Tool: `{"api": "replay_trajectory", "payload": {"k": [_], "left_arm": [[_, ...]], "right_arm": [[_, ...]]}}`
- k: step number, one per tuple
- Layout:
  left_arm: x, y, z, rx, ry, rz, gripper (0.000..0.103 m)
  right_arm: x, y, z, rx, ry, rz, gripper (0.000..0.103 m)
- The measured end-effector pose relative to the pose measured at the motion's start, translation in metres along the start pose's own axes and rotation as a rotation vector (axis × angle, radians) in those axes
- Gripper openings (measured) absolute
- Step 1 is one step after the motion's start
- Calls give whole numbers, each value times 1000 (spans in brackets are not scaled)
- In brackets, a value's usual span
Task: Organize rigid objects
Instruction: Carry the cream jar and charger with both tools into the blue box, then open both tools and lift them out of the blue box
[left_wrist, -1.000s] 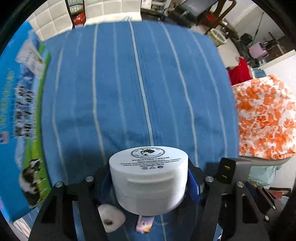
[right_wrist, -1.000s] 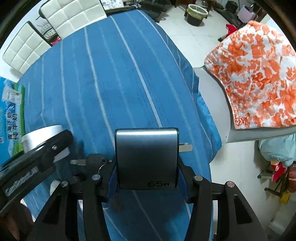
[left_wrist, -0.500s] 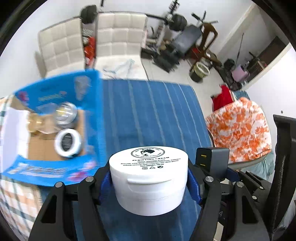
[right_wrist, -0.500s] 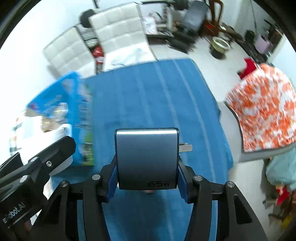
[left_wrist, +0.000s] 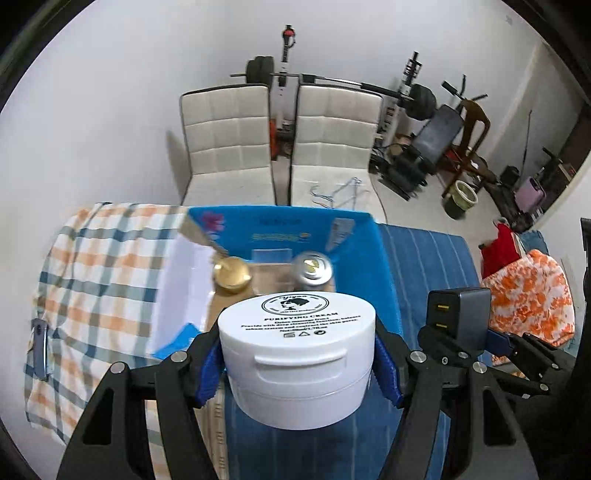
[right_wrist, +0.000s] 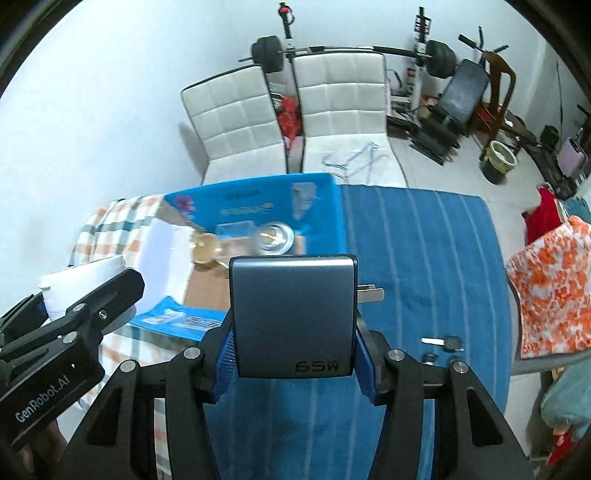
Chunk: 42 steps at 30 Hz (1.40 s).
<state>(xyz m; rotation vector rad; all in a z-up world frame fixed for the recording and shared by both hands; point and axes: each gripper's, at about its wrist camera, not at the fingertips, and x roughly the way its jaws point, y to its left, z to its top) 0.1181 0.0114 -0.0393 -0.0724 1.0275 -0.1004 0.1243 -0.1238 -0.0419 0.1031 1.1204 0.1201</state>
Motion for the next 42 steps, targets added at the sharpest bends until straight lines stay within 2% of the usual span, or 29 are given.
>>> {"api": "replay_trajectory", "payload": {"k": [3,5,8,12,15,18,21,29,37,40,42], "left_arm": [[0,22,4,-10,0,0,65],[7,39,7,-32,28,-29,65],[33,70,10,-101,104,-94,65],[97,105,7,-169,254,-150,65],[142,119,3,-202,372,-179,65],[177,128,-1,-220,460,-199,65],[198,130,0,-217,508,-211,65],[235,130,-3,-182,611,-173,66],[240,133,-21,-209,675,-161,67],[231,130,-23,-205,661,-171,78],[221,123,-22,-187,641,-163,85]], "right_arm": [[13,21,5,-18,11,58,56],[31,29,8,-22,42,110,56],[75,38,10,0,122,161,56],[142,47,7,2,217,158,56],[188,50,2,21,307,171,56],[219,55,-3,16,350,168,56],[242,62,-7,1,382,164,56],[278,69,-11,6,438,132,57],[284,74,-8,-11,456,91,58],[280,72,-5,-13,449,89,59],[274,68,-5,-16,442,84,65]]}}
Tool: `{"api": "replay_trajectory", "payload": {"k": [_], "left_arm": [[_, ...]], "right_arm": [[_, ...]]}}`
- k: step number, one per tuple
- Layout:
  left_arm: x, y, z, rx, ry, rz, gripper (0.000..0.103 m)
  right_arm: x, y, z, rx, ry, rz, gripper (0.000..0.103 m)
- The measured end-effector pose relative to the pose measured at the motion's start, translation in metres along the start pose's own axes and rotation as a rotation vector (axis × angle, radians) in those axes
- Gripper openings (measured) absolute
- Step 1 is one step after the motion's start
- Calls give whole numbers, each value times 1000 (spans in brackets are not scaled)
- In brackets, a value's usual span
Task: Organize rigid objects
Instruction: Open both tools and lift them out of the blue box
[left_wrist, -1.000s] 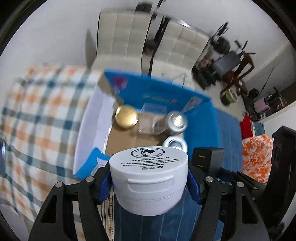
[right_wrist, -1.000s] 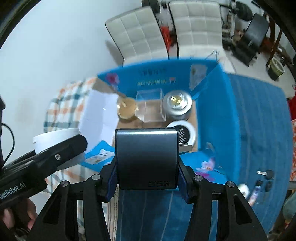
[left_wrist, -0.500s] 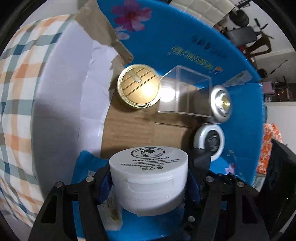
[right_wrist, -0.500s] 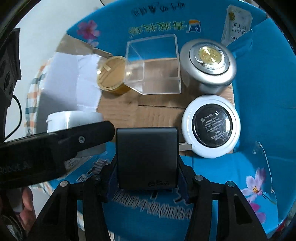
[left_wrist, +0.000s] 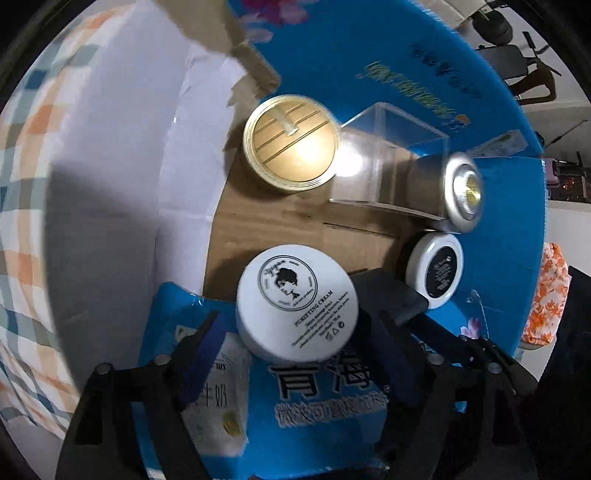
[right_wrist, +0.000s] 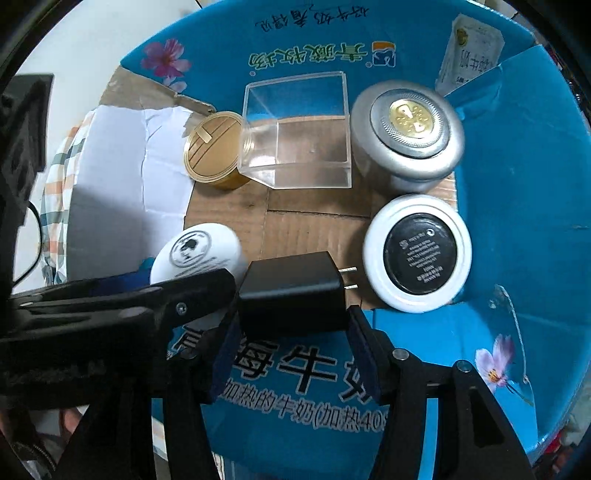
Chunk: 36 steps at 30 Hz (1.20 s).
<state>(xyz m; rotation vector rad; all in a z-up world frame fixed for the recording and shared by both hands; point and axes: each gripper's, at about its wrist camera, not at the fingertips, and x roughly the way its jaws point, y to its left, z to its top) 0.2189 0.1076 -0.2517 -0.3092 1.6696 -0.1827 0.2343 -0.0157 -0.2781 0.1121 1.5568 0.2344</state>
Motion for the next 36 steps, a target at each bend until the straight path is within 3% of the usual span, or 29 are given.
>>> {"api": "replay_trajectory", "payload": {"k": [2,8,13,19,26,36], "left_arm": [[-9,-7,-6,24,-24,19,103],[-33,-14,-26,37,-92,54,103],[-61,-21,-31,44,-168,113,103],[-83,-32,-53,54,-267,151,103],[-138,-57,-85,101,-388,200,103],[-181,-81,-119,121,-501,244,103]], "right_arm": [[-9,1,-3,-2,-13,-2,71],[-42,-10,-16,7,-63,-77,88],[-80,-20,-31,22,-107,-142,90],[-119,-26,-53,38,-137,-141,90],[-178,-24,-80,35,-222,-125,90],[-247,-20,-109,8,-314,-102,90]]}}
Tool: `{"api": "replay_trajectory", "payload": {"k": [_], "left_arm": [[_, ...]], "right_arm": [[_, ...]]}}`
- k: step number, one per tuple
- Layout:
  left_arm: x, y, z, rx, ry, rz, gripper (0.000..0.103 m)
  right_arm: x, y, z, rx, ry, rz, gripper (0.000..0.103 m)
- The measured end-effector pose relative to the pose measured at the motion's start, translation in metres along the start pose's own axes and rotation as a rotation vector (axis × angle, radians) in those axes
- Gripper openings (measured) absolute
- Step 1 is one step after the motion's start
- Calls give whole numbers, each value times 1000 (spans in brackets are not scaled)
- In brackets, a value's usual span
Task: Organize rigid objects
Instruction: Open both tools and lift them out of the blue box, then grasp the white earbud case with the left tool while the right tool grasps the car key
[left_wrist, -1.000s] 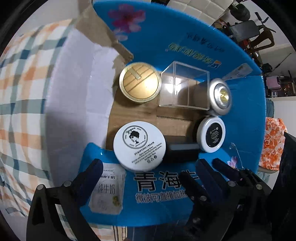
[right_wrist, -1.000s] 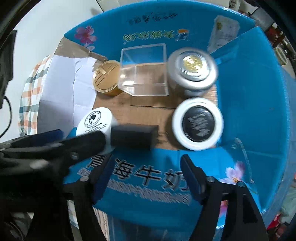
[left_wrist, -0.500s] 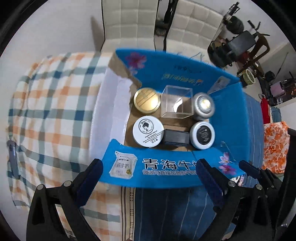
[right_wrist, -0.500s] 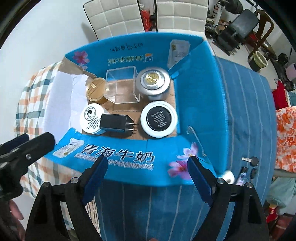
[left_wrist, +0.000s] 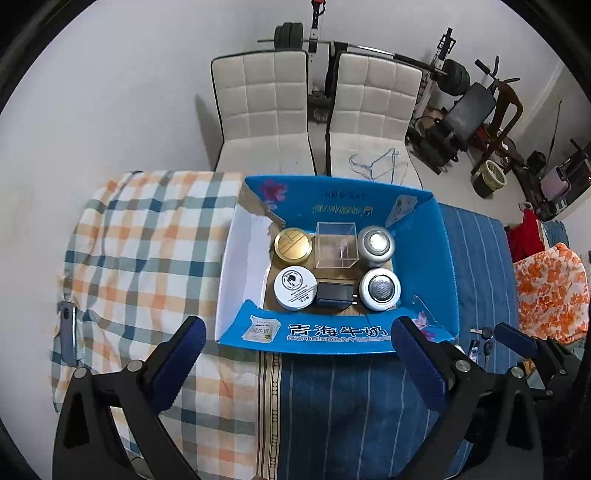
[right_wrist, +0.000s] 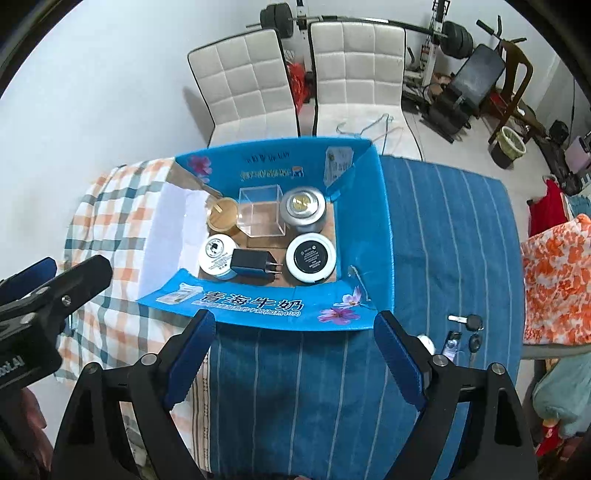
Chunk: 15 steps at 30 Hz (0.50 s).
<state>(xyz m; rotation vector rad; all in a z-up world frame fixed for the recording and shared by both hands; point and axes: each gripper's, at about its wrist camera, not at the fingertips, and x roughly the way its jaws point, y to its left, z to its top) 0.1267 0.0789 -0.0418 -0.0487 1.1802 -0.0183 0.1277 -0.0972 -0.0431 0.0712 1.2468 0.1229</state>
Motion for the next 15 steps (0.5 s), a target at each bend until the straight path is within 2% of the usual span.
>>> {"api": "replay_trajectory", "payload": {"k": [10,15], "left_arm": [[-38,-22,-6,2,-60,-5,103],[-35,-43,-11,4,-63,-29,103]], "right_arm": [[-48,-12,1,-1,-73,45,90],[-45,-52,-7,66,-52,56,90]]}}
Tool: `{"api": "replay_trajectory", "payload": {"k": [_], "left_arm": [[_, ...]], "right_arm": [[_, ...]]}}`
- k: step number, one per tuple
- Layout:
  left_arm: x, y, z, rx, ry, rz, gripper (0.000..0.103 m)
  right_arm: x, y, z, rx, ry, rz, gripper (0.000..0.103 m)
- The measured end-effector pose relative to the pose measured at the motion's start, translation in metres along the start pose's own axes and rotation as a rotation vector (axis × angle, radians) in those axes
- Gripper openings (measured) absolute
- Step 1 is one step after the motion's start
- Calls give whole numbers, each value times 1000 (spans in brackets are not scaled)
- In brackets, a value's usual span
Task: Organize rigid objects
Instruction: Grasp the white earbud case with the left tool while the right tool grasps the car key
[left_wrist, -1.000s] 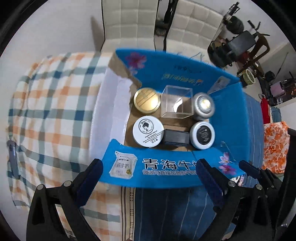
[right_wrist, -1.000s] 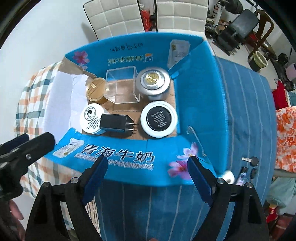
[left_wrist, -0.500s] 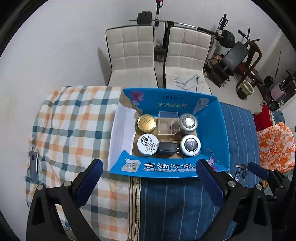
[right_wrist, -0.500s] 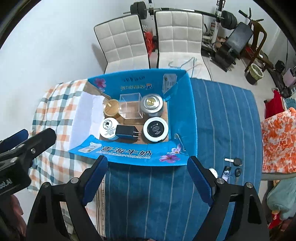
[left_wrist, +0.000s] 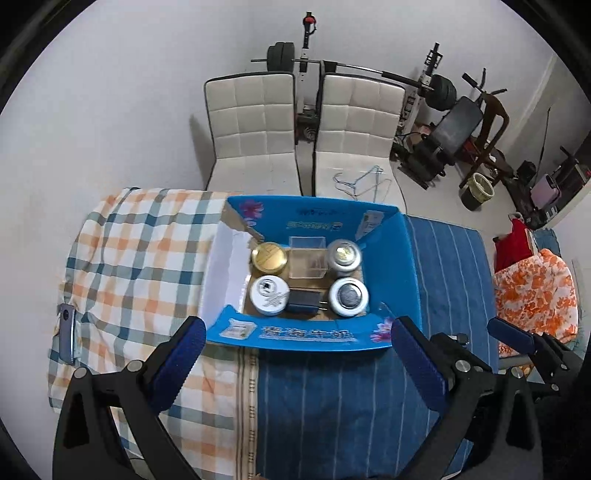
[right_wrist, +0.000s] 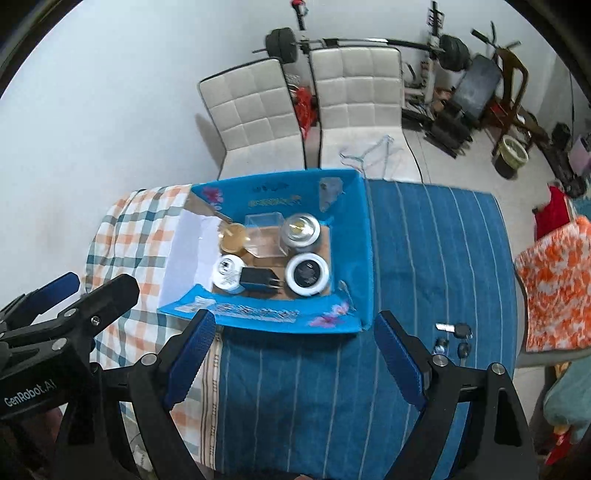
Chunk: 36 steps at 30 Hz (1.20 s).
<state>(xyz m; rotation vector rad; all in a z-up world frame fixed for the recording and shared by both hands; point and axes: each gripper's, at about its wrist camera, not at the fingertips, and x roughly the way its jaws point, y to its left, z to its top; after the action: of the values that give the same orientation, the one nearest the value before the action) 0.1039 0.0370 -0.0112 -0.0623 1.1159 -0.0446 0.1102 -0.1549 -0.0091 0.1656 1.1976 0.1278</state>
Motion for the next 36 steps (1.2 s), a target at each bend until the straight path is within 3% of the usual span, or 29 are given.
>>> {"api": "replay_trajectory", "payload": {"k": [5,9,10,12,13,15,17,19,25,26,28,31,32,34,35,36], "left_arm": [[27,-54,-17,43,37,-65,103],[75,-119,-43,129,129,-140,103],[87,-134,-50,149,150,-153,103],[117,-165,-67,191,219,-171,103],[130,-177,-74,206,249,-186,100],[158,-205,-89,243,315,-196,85],[184,-231,-102,291,359,-188,70],[205,-249,-112,324,387,-177,65],[266,-277,-132,348,496,-102,65],[272,-278,-135,350,513,-90,60],[269,-280,-139,370,469,-64,50],[266,-278,-141,352,461,-75,49],[264,-275,-141,344,459,-75,48],[262,-270,-140,323,457,-71,47],[261,-270,-140,318,454,-67,47],[260,-268,-140,316,452,-65,46]], "right_arm": [[12,-88,-18,146,48,-82,90],[44,-179,-34,277,132,-169,89],[53,-196,-38,298,155,-174,88],[74,-226,-48,326,206,-186,74],[83,-239,-54,334,226,-188,71],[104,-262,-63,347,260,-208,63],[122,-281,-72,356,280,-224,63],[135,-297,-79,370,298,-220,63],[174,-313,-75,372,303,-185,63],[179,-313,-70,371,298,-182,63],[191,-310,-67,365,286,-179,63],[211,-304,-65,356,273,-210,64],[211,-297,-65,333,211,-244,59],[216,-286,-65,284,205,-303,50],[217,-282,-65,280,195,-311,34],[218,-279,-67,273,199,-325,31]]}}
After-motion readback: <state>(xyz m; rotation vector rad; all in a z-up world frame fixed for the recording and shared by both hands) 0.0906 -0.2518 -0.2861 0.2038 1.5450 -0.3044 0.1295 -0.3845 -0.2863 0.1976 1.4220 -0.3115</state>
